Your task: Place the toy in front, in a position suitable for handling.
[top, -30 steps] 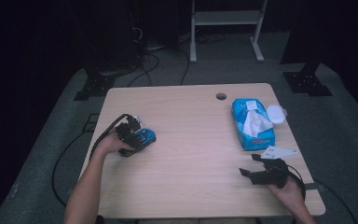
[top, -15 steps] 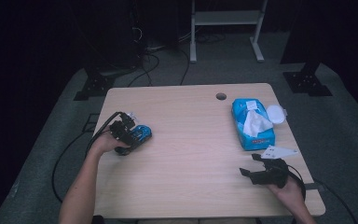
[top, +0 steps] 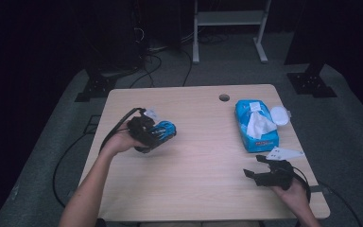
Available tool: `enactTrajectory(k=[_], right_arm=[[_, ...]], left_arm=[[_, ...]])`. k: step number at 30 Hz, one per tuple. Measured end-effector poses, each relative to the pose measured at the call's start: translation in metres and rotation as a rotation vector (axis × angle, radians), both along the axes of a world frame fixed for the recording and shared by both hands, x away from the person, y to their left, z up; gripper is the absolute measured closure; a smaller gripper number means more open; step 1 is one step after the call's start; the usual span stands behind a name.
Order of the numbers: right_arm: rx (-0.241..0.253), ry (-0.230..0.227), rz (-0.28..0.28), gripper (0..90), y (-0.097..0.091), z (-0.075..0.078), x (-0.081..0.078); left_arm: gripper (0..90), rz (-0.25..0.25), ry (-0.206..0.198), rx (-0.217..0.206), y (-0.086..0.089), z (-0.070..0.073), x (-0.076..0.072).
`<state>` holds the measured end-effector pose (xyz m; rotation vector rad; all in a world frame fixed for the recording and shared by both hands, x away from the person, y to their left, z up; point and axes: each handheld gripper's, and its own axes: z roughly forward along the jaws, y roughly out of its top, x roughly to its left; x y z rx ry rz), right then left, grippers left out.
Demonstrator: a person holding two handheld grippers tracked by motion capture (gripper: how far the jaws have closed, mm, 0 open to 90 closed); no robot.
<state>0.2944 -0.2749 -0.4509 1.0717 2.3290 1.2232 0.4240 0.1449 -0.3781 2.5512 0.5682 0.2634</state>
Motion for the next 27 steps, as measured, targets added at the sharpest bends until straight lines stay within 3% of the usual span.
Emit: enactTrajectory(k=[3,9,12,15,22,27], right_arm=[[0.003,0.006,-0.005,20.6,-0.002,0.0,0.0],[0.009,-0.002,-0.011,20.6,-0.007,0.001,0.0],[0.007,0.0,-0.013,20.7,-0.008,0.0,0.0],[-0.003,-0.001,-0.016,20.9,-0.008,0.0,0.001],[-0.012,-0.012,-0.023,21.1,-0.009,0.002,0.001],[-0.012,-0.015,-0.027,21.0,-0.008,0.002,0.001]], left_arm=[[27.9,-0.056,0.009,-0.008,-0.029,-0.006,-0.004],[27.9,-0.131,0.045,0.033,-0.078,-0.026,-0.006],[27.9,-0.133,0.031,0.119,-0.098,-0.04,-0.007],[28.0,-0.136,0.078,0.096,-0.108,-0.05,-0.005],[27.9,-0.165,0.091,0.12,-0.124,-0.056,-0.012],[27.9,-0.146,0.111,0.127,-0.124,-0.065,-0.011]])
